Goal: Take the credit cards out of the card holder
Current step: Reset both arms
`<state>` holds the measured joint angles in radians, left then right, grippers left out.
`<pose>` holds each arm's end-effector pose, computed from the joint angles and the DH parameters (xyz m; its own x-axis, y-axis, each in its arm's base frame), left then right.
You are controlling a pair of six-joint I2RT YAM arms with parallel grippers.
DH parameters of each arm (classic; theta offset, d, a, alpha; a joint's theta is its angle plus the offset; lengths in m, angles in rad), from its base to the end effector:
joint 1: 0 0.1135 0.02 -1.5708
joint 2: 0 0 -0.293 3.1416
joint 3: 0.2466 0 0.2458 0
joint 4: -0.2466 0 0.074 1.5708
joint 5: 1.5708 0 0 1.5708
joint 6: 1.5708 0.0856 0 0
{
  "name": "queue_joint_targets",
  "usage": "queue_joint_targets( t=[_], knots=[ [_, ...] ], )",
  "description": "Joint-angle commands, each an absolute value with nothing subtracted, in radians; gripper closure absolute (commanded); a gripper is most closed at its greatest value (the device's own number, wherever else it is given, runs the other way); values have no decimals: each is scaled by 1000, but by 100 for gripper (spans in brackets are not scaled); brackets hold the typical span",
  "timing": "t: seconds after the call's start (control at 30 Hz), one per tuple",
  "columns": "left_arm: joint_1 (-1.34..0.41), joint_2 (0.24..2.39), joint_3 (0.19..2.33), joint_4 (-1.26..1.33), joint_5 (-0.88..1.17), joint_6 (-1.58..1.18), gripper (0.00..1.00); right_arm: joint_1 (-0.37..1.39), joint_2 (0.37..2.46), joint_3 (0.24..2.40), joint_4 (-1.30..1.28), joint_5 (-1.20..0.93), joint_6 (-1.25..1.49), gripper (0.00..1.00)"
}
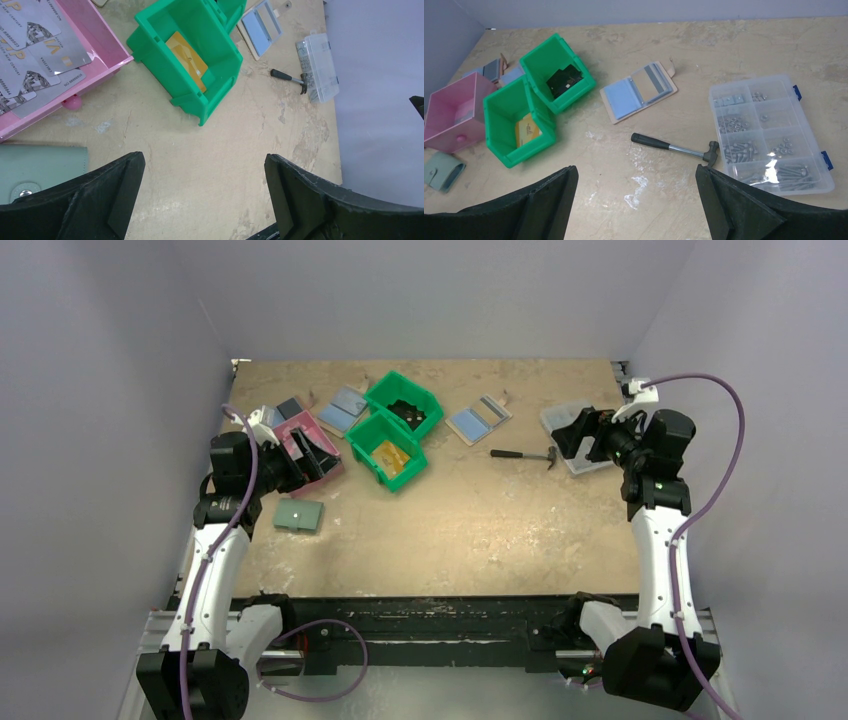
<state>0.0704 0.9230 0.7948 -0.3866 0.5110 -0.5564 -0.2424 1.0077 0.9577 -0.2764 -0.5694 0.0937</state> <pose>0.2191 -0.0265 0.3030 -0.6089 -0.5047 -0.6119 0.0491 0.7460 -0.6641 0.2470 -0.0135 0.3624 -0.3374 0.1646 -0.9269 -0.2632 0.9289 0.2607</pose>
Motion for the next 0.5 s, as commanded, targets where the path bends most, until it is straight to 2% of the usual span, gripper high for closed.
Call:
queue_joint_targets(
  t=[0.0,0.47],
  knots=[
    [68,914,816,-380,506,-536,2,-244,1006,960,-245,-589,109,1],
    [68,923,796,-340,532,-562,2,-244,1008,954,-240,-594,121,1]
  ],
)
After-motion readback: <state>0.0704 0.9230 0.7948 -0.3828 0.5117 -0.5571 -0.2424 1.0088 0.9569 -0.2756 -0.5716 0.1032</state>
